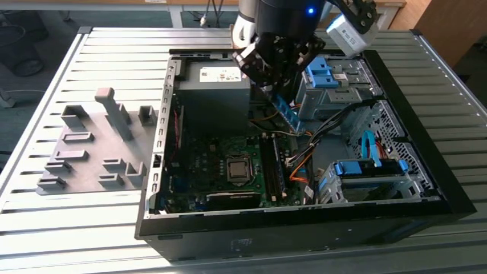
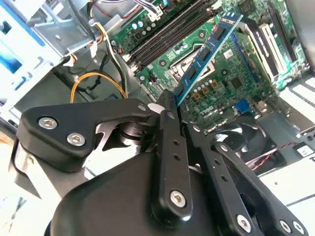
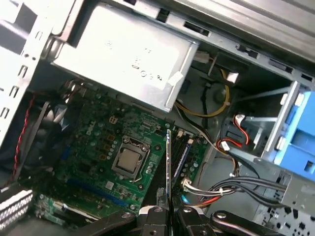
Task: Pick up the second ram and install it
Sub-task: 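Insert the second ram into the second slot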
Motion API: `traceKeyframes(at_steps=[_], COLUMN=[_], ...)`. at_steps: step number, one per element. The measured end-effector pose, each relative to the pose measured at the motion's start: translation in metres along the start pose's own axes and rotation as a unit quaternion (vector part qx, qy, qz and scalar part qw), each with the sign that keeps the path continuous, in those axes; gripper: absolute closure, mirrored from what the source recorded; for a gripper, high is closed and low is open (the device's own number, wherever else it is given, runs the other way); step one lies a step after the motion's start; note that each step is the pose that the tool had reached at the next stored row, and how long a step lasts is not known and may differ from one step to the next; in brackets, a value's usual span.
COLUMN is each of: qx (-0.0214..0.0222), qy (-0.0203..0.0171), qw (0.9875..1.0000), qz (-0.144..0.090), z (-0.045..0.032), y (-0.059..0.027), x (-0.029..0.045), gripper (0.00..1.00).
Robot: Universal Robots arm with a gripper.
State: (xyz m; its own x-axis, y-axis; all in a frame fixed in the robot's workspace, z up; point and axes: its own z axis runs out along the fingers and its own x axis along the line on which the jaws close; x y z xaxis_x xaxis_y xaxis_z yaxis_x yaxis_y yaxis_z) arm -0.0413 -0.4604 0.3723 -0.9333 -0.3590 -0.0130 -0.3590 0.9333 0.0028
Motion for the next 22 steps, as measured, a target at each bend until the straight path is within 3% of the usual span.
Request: traceKeyframes(at_steps=[5, 10, 14, 20, 22], qx=[0.0006, 0.0011, 0.0016, 0.0022, 0.0023], qy=[0.0, -0.0002, -0.0003, -0.0004, -0.0003], qw=[0.9991, 0.9964, 0.993, 0.9864, 0.9847], qz=[0.042, 0.085, 0.118, 0.165, 0.174], z=[0.0015, 0.0041, 0.0074, 0.0155, 0.019], y=[0.0001, 0.0001, 0.0001, 0.0001, 0.0001], x=[0.0, 0.0, 0.0, 0.0001, 0.0002], gripper=[0.86, 0.86, 0.86, 0.86, 0.86])
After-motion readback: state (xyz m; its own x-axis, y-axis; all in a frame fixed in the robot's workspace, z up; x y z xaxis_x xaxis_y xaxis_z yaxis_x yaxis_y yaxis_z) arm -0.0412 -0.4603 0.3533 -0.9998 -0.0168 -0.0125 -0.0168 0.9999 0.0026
